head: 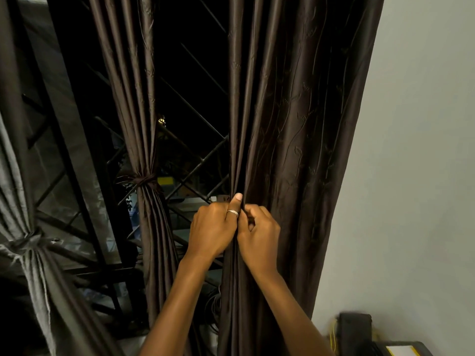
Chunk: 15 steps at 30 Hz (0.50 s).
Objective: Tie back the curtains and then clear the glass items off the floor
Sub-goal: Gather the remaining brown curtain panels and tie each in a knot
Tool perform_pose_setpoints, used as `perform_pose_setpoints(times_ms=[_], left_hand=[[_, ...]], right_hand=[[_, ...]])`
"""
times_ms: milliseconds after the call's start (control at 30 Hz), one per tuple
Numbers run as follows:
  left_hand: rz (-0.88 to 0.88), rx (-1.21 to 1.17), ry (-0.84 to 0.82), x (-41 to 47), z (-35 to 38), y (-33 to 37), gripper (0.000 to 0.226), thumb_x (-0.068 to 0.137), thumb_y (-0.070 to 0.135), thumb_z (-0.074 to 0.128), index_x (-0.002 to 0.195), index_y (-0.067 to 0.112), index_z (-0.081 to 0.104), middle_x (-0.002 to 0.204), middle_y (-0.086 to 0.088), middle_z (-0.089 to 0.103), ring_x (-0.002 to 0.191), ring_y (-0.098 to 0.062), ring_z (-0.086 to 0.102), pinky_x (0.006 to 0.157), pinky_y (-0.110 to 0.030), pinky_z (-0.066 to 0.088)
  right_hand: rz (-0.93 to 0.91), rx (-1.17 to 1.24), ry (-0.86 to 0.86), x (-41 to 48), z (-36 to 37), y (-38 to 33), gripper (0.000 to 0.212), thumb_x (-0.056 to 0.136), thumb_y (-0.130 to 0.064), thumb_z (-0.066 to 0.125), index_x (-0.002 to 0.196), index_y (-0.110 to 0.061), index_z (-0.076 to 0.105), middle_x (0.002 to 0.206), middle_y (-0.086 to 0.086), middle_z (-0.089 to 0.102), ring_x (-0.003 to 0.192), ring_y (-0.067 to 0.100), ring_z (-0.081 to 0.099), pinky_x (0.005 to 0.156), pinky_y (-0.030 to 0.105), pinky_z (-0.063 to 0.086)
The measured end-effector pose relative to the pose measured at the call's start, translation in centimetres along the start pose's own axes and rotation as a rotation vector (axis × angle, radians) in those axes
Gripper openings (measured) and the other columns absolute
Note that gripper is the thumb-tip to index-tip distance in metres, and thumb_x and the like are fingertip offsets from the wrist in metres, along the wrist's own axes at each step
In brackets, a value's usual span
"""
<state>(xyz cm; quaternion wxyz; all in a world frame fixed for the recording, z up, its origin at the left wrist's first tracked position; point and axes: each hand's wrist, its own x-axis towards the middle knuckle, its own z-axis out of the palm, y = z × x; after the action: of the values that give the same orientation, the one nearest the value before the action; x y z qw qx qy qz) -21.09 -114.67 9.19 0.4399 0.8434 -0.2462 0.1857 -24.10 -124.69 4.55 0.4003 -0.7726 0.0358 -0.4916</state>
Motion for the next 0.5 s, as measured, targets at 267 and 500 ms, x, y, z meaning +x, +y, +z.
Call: perform_pose_setpoints(times_ms=[267, 500], left_hand=[[-0.077, 0.281, 0.028, 1.0, -0.1, 2.8, 0.073, 0.088, 0.075, 0.047, 0.049, 0.013, 0.048, 0.044, 0.002, 0.047, 0.043, -0.016, 0.051, 0.046, -0.025, 0.033], [-0.102, 0.361, 0.082, 0.8, 0.8, 2.5, 0.047, 0.102, 0.041, 0.043, 0.069, 0.011, 0.057, 0.066, -0.001, 0.053, 0.062, -0.022, 0.052, 0.051, -0.03, 0.029]], right_hand=[[-0.009, 0.003, -0.046, 0.0, 0.1, 0.8, 0.015, 0.093, 0.0, 0.064, 0.08, -0.007, 0.066, 0.076, -0.004, 0.059, 0.062, 0.006, 0.055, 0.05, 0.024, 0.044], [-0.087, -0.038, -0.162, 0.1, -0.9, 1.2, 0.016, 0.094, -0.001, 0.064, 0.085, -0.011, 0.072, 0.074, -0.012, 0.052, 0.06, 0.001, 0.051, 0.054, 0.012, 0.037]])
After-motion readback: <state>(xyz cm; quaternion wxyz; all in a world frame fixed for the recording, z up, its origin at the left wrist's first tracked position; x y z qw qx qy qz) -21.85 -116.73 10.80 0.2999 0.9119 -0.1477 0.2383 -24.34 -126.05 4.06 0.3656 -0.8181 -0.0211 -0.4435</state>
